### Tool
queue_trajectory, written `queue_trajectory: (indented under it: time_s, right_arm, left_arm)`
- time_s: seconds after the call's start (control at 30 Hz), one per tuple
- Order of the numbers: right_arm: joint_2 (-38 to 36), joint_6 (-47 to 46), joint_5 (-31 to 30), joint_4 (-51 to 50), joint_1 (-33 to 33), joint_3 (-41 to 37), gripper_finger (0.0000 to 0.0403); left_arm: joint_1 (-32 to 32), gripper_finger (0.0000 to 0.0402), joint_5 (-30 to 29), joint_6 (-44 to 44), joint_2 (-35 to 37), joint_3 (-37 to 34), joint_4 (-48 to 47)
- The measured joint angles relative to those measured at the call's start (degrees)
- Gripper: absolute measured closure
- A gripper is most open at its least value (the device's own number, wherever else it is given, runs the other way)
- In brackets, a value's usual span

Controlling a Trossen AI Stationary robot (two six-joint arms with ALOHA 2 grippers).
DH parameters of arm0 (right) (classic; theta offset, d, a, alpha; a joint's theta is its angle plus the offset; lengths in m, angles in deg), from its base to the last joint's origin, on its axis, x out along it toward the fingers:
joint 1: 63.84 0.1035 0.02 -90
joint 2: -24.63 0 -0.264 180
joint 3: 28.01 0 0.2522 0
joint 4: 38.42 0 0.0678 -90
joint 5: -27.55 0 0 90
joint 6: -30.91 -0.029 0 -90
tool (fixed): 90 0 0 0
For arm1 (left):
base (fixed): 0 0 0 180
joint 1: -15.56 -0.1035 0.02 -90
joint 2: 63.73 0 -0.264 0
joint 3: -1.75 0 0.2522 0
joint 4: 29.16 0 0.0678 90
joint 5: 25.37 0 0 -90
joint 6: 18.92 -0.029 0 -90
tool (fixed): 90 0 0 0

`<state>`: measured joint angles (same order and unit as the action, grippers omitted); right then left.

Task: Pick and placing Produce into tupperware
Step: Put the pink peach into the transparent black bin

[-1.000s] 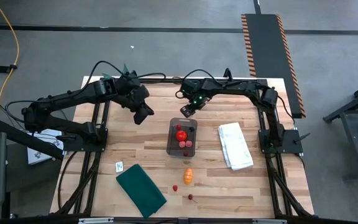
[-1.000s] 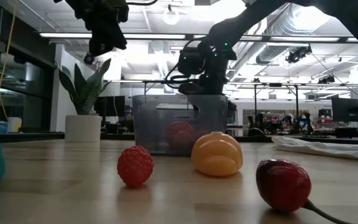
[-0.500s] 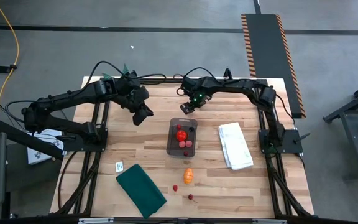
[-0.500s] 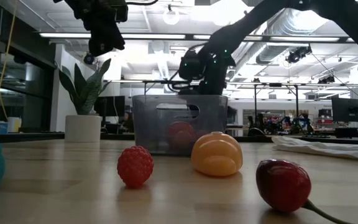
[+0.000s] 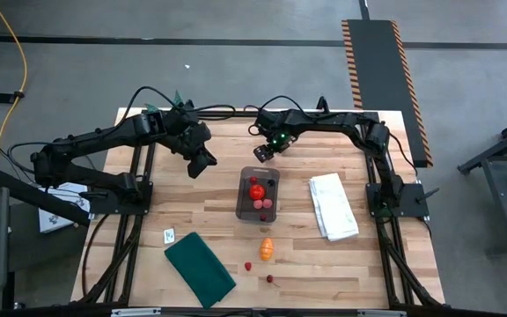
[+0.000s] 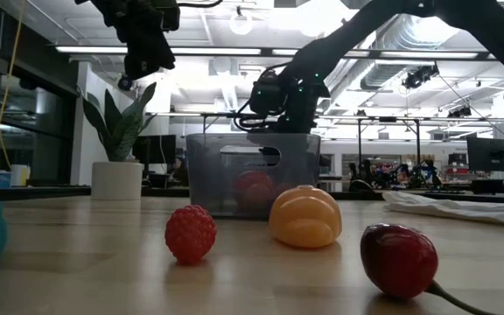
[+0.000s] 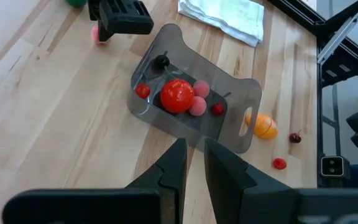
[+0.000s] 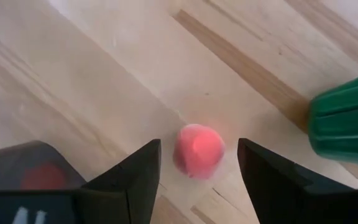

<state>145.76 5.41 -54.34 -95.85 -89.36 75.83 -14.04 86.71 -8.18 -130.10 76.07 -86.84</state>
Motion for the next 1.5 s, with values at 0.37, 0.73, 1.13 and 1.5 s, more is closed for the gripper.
queue_trajectory:
  time_s: [0.37,0.73,1.13,1.5]
  right_arm:
    - [2.5,0.0,0.8,0.3,0.5,0.1,0.0199]
    - [2.6,0.5,-0.3,-0.9,0.3,0.6,0.0209]
    - [2.6,0.5,-0.6,-1.2,0.3,0.6,0.0281]
    - [2.0,2.9,-0.5,-5.7,0.3,8.0,0.0284]
  left_arm:
    - [0.0,0.0356,0.0,0.0,0.0,0.0,-0.9]
    - [0.0,0.0356,0.0,-0.6,0.0,0.0,-1.1]
    - [0.0,0.0356,0.0,-0.7,0.0,0.0,-1.1]
    - [0.0,0.0356,0.0,-1.5,0.0,0.0,-1.1]
